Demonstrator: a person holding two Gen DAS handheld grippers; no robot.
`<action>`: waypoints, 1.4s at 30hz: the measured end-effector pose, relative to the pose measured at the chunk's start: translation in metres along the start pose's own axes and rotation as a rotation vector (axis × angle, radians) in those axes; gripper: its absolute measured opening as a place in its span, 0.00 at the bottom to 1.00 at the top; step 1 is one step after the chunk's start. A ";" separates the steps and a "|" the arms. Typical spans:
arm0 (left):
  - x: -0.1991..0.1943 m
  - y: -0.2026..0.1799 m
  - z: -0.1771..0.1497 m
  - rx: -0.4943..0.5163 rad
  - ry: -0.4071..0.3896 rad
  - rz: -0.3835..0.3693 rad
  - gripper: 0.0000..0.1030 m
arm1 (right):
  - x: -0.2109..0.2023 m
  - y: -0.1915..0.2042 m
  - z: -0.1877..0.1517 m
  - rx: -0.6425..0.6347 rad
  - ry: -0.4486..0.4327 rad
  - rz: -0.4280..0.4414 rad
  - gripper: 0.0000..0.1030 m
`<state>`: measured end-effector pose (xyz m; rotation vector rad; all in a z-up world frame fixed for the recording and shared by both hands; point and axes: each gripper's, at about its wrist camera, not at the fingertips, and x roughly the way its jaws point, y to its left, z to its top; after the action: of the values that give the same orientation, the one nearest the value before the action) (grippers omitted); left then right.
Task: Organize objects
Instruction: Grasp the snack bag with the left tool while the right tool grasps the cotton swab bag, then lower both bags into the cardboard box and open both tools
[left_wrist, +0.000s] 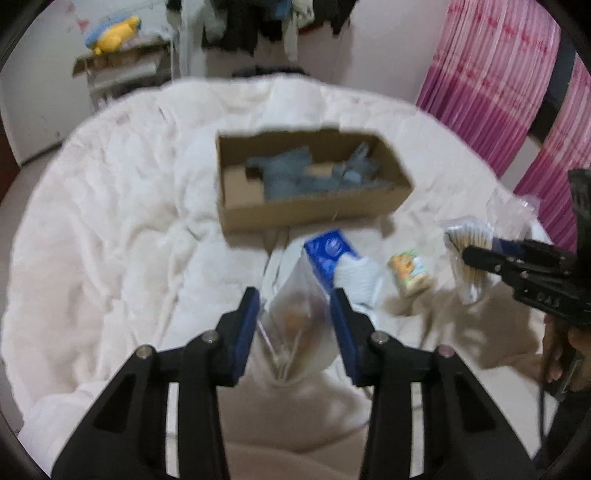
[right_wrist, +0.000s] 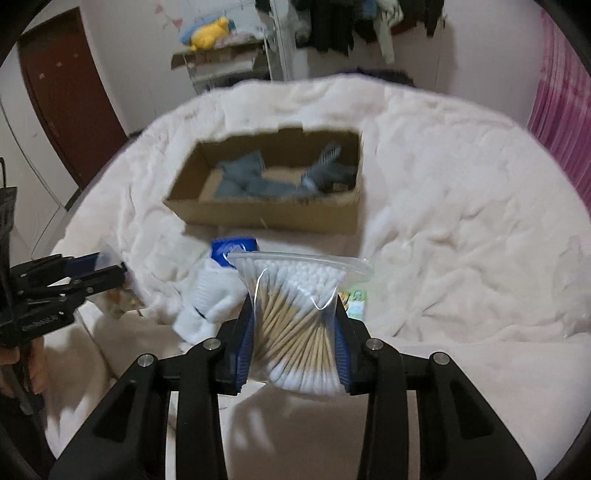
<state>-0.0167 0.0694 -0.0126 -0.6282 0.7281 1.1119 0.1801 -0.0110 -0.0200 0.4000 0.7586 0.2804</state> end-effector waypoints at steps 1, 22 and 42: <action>-0.014 -0.003 0.001 0.010 -0.024 0.003 0.40 | -0.007 0.003 0.002 0.002 -0.014 0.006 0.37; -0.091 -0.021 0.046 0.033 -0.233 0.010 0.40 | -0.066 0.024 0.044 -0.084 -0.178 0.046 0.38; 0.085 0.039 0.131 -0.080 -0.169 -0.007 0.41 | 0.108 0.006 0.135 -0.083 -0.044 0.065 0.38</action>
<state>-0.0044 0.2300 -0.0018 -0.5954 0.5376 1.1763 0.3511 0.0028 0.0059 0.3520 0.6890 0.3621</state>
